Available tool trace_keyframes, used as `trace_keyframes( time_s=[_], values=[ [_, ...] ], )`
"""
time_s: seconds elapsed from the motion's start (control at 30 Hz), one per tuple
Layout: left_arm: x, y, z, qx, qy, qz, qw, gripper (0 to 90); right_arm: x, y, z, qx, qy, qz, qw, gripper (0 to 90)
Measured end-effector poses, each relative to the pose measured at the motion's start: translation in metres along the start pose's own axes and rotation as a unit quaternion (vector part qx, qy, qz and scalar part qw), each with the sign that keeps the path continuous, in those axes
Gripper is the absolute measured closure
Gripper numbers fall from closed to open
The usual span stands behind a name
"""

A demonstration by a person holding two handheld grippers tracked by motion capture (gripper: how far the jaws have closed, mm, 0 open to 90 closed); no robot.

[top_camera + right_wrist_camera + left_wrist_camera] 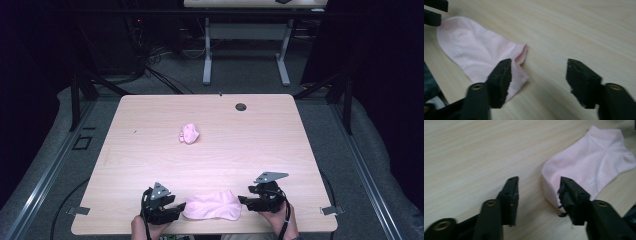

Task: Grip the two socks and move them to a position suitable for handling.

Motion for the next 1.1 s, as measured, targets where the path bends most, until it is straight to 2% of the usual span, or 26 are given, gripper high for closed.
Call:
trace_keyframes(
  time_s=[0.13,0.2,0.23,0.3,0.37,0.43,0.47,0.63,0.7,0.77,0.87,0.9,0.97,1.03,1.1],
  values=[
    [-0.013,0.001,0.018,0.001,0.016,0.008,0.9998,33.8,0.023,-0.009,-0.005,0.028,0.024,-0.030,0.9989,21.4],
    [-0.023,0.007,0.033,0.004,0.031,0.014,0.9994,29.4,0.034,-0.010,-0.009,0.030,0.029,-0.042,0.9983,15.6],
    [-0.026,0.010,0.039,0.004,0.035,0.015,0.9993,28.1,0.042,-0.011,-0.012,0.026,0.028,-0.056,0.9977,14.6],
    [-0.036,0.020,0.056,0.009,0.045,0.020,0.9987,25.1,0.051,-0.013,-0.017,0.035,0.034,-0.068,0.9965,12.6],
    [-0.049,0.033,0.075,0.006,0.049,0.027,0.9984,21.8,0.061,-0.016,-0.021,0.030,0.039,-0.089,0.9949,6.7],
    [-0.061,0.046,0.092,0.010,0.057,0.033,0.9978,19.7,0.070,-0.018,-0.025,0.027,0.037,-0.105,0.9934,4.8],
    [-0.067,0.054,0.100,0.007,0.059,0.034,0.9976,18.5,0.078,-0.020,-0.028,0.029,0.039,-0.121,0.9915,4.4],
    [-0.089,0.091,0.130,0.004,0.047,0.035,0.9983,18.3,0.085,-0.022,-0.032,0.035,0.036,-0.128,0.9905,5.8],
    [-0.097,0.112,0.143,-0.008,0.048,0.043,0.9979,19.1,0.086,-0.022,-0.032,0.040,0.038,-0.128,0.9902,7.9],
    [-0.103,0.128,0.152,-0.017,0.037,0.045,0.9981,21.5,0.086,-0.021,-0.032,0.044,0.035,-0.133,0.9895,9.9],
    [-0.109,0.147,0.159,-0.030,0.033,0.055,0.9975,26.2,0.083,-0.021,-0.032,0.043,0.021,-0.142,0.9886,12.9],
    [-0.111,0.154,0.162,-0.034,0.033,0.068,0.9966,27.4,0.083,-0.020,-0.032,0.045,0.021,-0.143,0.9886,13.3],
    [-0.113,0.165,0.164,-0.045,0.030,0.075,0.9957,32.2,0.082,-0.020,-0.032,0.042,0.021,-0.142,0.9888,13.3],
    [-0.114,0.173,0.165,-0.059,0.033,0.079,0.9946,36.7,0.084,-0.021,-0.032,0.043,0.022,-0.141,0.9888,13.6],
    [-0.113,0.182,0.162,-0.073,0.045,0.082,0.9929,42.6,0.084,-0.021,-0.032,0.041,0.021,-0.142,0.9888,13.8]
  ],
)
Point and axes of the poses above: each handheld gripper's, and its own axes: y roughly forward along the jaws, z roughly out of its top, x roughly to its right, the point moved 3 cm from there along y, roughly forward along the jaws, and after that the axes turned 12 degrees about x, right-handed, at the moved point
